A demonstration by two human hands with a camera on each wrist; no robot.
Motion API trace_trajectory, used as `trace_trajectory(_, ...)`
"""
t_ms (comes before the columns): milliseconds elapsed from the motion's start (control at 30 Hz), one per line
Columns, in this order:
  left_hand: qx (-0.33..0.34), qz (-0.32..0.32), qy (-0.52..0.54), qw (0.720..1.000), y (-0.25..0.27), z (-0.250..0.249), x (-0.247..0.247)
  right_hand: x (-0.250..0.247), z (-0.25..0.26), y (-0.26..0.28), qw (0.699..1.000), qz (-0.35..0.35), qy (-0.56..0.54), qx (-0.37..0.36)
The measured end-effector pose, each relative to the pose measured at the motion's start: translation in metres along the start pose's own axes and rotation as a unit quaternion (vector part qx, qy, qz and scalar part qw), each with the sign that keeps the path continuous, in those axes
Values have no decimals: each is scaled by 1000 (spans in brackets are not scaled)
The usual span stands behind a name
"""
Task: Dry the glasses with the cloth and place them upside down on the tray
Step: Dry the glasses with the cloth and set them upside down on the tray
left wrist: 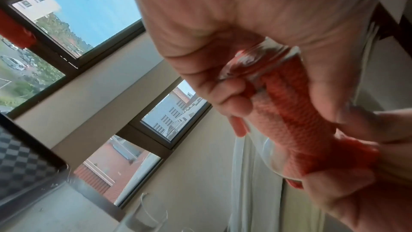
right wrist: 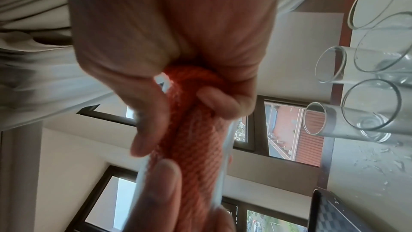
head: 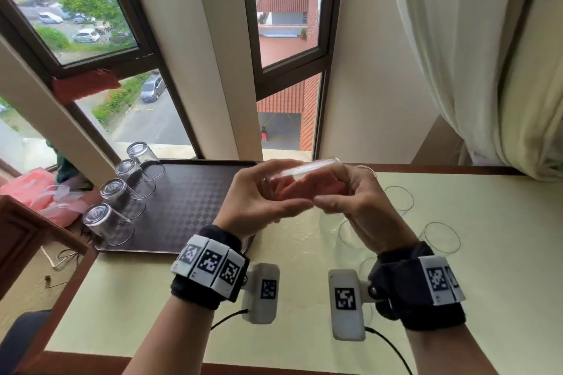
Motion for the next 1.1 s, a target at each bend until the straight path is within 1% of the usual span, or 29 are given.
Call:
trace_trajectory(100, 45, 20, -58, 997, -6, 2, 10, -15, 2, 1, 1000, -7, 16, 25)
trace_trajectory(167, 46, 15, -65, 997, -10, 6, 15, -22, 4, 1, 1000, -21, -2, 17)
trace_trajectory(200, 30, 15, -40, 999, -12, 8, 17, -23, 6, 0, 999, -28, -23, 4)
trace_trajectory(267, -33, 19, 30, 999, -15, 9, 17, -24, 9, -1, 998, -40, -44, -21)
trace_trajectory(300, -63, 19, 49, 997, -17, 11, 16, -23, 9, -2, 998, -42, -39, -26)
trace_trajectory(333, -78, 17, 52, 995, -18, 12, 14, -22, 9, -4, 998, -41, -29, -31)
trace_trajectory(367, -77, 13, 47, 996, -20, 14, 12, -20, 10, -5, 998, -40, -22, -34)
trace_trajectory(400, -62, 6, 36, 997, -20, 13, 10, -18, 10, -7, 998, -39, -15, -36)
trace_trajectory(500, 7, -16, -8, 1000, -20, 4, 7, -17, 16, -9, 999, -17, 18, -29)
trace_trajectory(567, 51, -20, -88, 995, -21, 3, 4, -19, 18, -10, 1000, 3, 25, -15)
trace_trajectory(633, 86, -19, -163, 983, -22, 3, 3, -22, 19, -13, 999, -8, 27, -17)
trace_trajectory(667, 89, -14, -164, 982, -22, 2, 4, -22, 20, -13, 999, -19, 17, -24)
trace_trajectory(700, 75, -4, -134, 988, -21, 3, 5, -20, 20, -11, 999, -32, -2, -31)
trace_trajectory(767, -4, 25, -15, 1000, -20, 4, 6, -16, 17, -8, 997, -46, -28, -50)
trace_trajectory(800, -51, 34, 34, 998, -17, 6, 7, -13, 15, -6, 997, -51, -29, -53)
trace_trajectory(833, -83, 30, 64, 994, -15, 9, 7, -10, 14, -6, 997, -51, -25, -52)
trace_trajectory(867, -95, 17, 79, 992, -14, 12, 6, -9, 12, -7, 997, -47, -18, -50)
trace_trajectory(900, -92, -1, 84, 992, -13, 14, 5, -8, 11, -7, 998, -41, -14, -46)
trace_trajectory(967, -63, -38, 73, 995, -12, 11, 5, -7, 14, -10, 999, -31, -10, -41)
trace_trajectory(1033, -17, -49, 19, 998, -14, 6, 6, -10, 18, -12, 999, -25, -15, -31)
trace_trajectory(1100, 48, -45, -66, 996, -17, 5, 7, -15, 18, -13, 999, -29, -16, -12)
Point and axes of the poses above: each hand's wrist, its own y-axis away from the middle knuckle, its own x-axis out of the palm, z = x × y, the point moved 4 cm from there along -y, towards the middle knuckle, and after that the axes turned 8 degrees about z, right-handed, at the moved point
